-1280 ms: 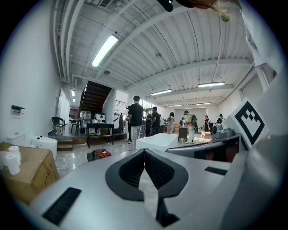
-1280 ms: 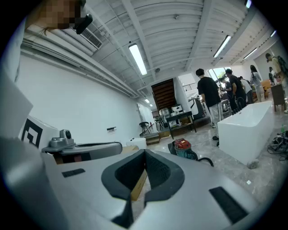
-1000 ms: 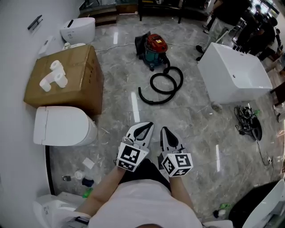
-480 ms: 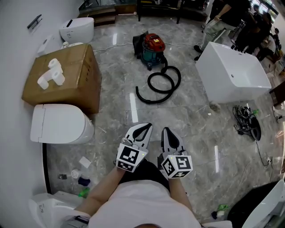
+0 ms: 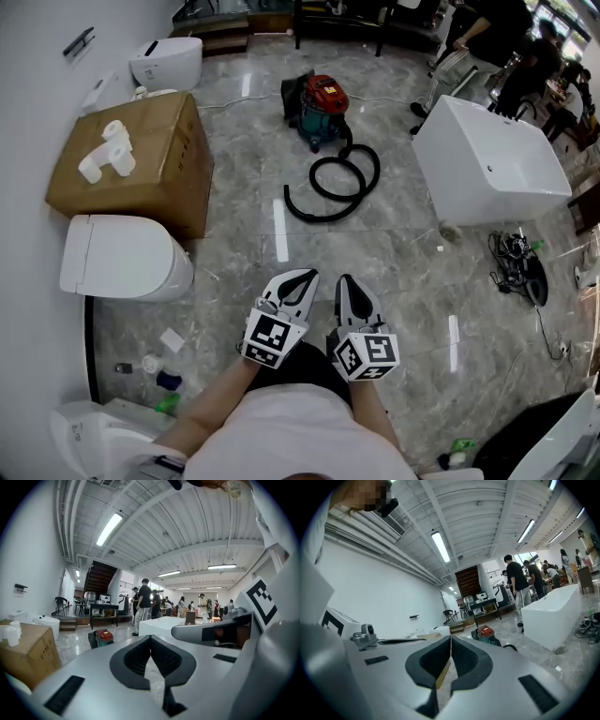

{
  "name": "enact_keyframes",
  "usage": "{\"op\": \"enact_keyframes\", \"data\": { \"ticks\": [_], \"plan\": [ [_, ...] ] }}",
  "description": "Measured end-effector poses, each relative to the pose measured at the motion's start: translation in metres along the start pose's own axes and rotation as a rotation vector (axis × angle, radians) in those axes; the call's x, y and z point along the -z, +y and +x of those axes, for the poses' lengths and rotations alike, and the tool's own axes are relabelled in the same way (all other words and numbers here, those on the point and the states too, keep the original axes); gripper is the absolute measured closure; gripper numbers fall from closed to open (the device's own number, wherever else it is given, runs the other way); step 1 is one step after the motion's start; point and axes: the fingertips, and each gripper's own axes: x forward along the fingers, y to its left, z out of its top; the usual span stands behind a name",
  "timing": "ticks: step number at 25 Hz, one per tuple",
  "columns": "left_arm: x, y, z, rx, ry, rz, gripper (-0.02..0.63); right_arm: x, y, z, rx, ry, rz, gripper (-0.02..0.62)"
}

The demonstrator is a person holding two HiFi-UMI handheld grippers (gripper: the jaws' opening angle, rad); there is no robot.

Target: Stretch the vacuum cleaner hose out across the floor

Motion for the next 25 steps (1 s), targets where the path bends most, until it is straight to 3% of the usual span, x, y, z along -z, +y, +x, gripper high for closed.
{"op": "enact_keyframes", "data": {
  "ticks": [9,25],
  "plan": [
    [0.005,-0.002,0.006,-0.023,0.021,-0.02,0.598,0.006,-0.002,-0.004,-0.026,0.019,0.018,0.578],
    [-0.001,0.022,0.063,0.01,0.028,-0.026,0.598,-0.002,-0.049,0.036,0.044,0.015,0.028,0.578]
  ]
}}
